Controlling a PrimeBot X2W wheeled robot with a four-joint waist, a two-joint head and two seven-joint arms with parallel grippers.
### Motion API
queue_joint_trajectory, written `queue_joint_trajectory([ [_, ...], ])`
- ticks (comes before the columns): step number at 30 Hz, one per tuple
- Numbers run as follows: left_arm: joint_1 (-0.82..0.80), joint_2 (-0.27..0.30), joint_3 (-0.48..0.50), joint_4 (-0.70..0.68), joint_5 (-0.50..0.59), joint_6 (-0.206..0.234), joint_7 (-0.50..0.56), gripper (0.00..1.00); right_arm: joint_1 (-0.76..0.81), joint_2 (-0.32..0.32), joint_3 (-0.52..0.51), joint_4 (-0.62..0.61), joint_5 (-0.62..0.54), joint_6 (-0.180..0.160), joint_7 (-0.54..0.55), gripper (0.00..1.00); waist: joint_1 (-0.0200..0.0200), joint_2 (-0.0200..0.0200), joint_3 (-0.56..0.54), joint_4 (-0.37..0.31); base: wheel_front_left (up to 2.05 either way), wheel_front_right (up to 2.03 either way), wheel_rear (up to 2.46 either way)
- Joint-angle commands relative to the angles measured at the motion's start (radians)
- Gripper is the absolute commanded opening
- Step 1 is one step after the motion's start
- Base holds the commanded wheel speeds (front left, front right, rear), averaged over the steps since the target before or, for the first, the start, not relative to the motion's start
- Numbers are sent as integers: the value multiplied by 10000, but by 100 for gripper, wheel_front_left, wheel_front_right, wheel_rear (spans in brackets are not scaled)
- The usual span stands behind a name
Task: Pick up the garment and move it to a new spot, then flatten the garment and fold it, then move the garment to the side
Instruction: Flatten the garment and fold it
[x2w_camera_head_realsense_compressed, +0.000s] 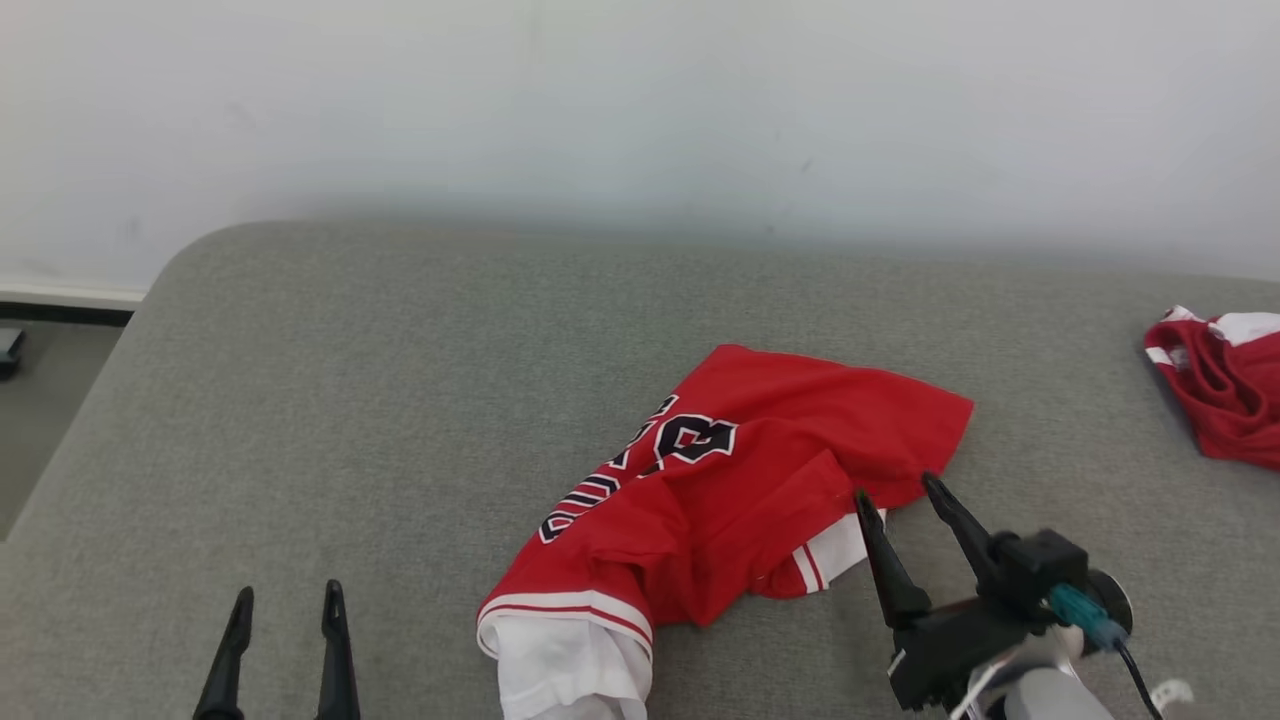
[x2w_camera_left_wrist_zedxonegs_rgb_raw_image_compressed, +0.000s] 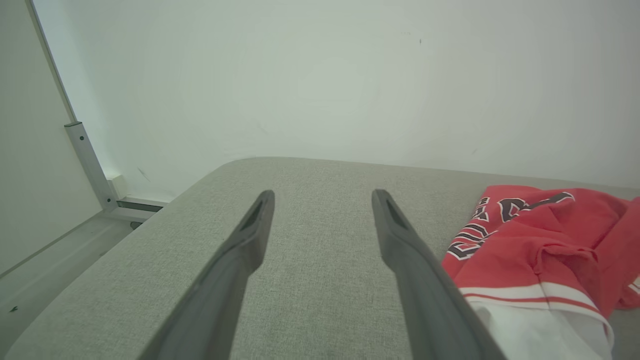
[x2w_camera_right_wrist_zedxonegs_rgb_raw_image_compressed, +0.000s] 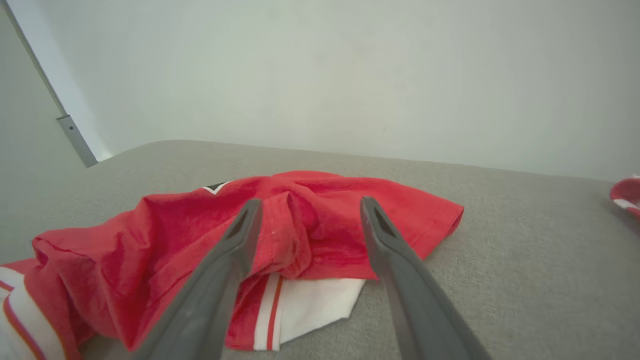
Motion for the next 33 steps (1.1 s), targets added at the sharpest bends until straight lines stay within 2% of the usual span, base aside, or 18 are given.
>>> queue_joint_trajectory([
  [1, -138, -66, -46, 46, 127, -54, -32, 100, -407, -99, 238, 363, 131, -26, 79, 100, 0, -1, 187, 281, 0, 0, 0],
  [8, -253, -204, -112, 228, 126, -163, -31, 100, -1403, -348, 1100, 2091, 758, -26, 277, 100, 0, -1, 418, 819, 0, 0, 0],
  [9, -245, -219, -129, 234, 153, -174, -31, 100, -1495, -333, 1188, 2313, 881, -26, 269, 93, 0, -1, 430, 873, 0, 0, 0],
  [10, -241, -235, -172, 235, 164, -173, -33, 100, -1602, -352, 1254, 2478, 959, -26, 213, 75, 0, -1, 443, 927, 0, 0, 0],
  [11, -243, -249, -188, 236, 162, -166, -31, 100, -1689, -357, 1330, 2633, 1032, -26, 147, 41, 0, -1, 450, 967, 0, 0, 0],
  [12, -244, -249, -197, 232, 171, -152, -31, 100, -1730, -321, 1422, 2784, 1124, -26, 138, 0, 0, -1, 451, 988, 0, 0, 0],
  [19, -131, -279, -4, 433, 110, -206, -33, 100, -2011, -521, 1664, 2873, 1338, -26, -105, 0, 0, -1, 253, 663, 0, 0, 0],
  [27, 109, -298, 19, 610, 0, -209, -31, 100, -859, -966, 288, 126, 704, -26, -115, 0, 0, -1, 72, -333, 0, 0, 0],
  [33, 1, -310, -113, 744, -120, -174, -31, 100, 695, -1196, -904, -1620, 349, -26, -115, 0, 0, -1, 211, -927, 0, 0, 0],
])
